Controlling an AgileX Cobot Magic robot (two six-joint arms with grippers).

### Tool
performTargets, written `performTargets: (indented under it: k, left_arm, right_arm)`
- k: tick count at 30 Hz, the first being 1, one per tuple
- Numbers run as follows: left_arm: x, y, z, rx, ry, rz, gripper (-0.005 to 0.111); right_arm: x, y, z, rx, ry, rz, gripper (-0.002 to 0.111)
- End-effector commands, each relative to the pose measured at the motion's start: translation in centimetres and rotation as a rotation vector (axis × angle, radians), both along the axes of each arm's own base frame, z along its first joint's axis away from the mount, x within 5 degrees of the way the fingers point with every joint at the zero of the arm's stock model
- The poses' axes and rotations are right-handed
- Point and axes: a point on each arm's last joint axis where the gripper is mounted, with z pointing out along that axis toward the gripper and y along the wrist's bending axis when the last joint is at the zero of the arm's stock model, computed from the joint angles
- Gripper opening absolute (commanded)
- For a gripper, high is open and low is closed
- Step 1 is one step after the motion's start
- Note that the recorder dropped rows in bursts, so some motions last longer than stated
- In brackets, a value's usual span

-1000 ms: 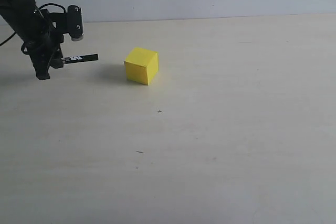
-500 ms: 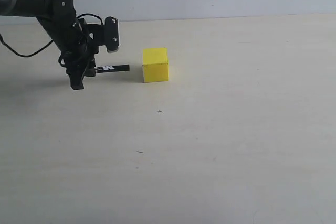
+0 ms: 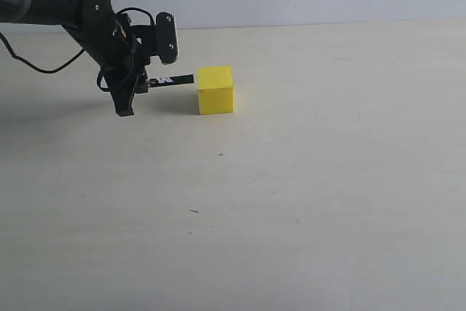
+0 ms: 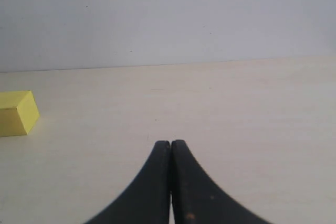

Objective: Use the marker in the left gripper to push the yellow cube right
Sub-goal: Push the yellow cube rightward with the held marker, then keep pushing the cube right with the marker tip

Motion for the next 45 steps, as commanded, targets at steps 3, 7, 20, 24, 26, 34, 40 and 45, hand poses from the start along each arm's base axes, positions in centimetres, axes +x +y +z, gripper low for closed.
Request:
performTargets:
  k: [3, 7, 20, 24, 26, 34, 40, 45]
  left_arm:
    - [0.3, 0.6, 0.8, 0.048, -0.04, 0.018, 0.0]
    - [0.0, -0.5, 0.7, 0.043, -0.051, -0.008, 0.0]
    - [-0.1, -0.3, 0.2, 0.085, -0.038, 0.032, 0.0]
    - [0.0, -0.9, -0.1, 0.069, -0.056, 0.02, 0.0]
    - [-0.2, -1.9, -0.5, 0.038, -0.064, 0.009, 0.0]
    - [-1.3, -4.0, -1.6, 0.053, -0.028, -0.018, 0.0]
    - [-0.8, -0.4, -1.1, 0.149, 0.034, 0.098, 0.0]
    - [-0.8, 0.3, -1.0, 0.163, 0.058, 0.124, 0.0]
  right_arm:
    - [0.0, 0.0, 0.0, 0.0, -0.009, -0.003, 0.0]
    - [0.0, 0.0, 0.0, 0.0, -0.009, -0.003, 0.0]
    - [0.0, 0.0, 0.0, 0.0, -0.009, -0.003, 0.0]
    - [0.0, 0.0, 0.0, 0.0, -0.009, -0.003, 0.0]
    - [0.0, 0.0, 0.0, 0.0, -0.009, -0.003, 0.0]
    - [0.0, 0.0, 0.0, 0.0, -0.009, -0.003, 0.0]
    - [0.0, 0.0, 0.0, 0.0, -0.009, -0.003, 0.0]
    - [0.0, 0.0, 0.0, 0.0, -0.009, -0.003, 0.0]
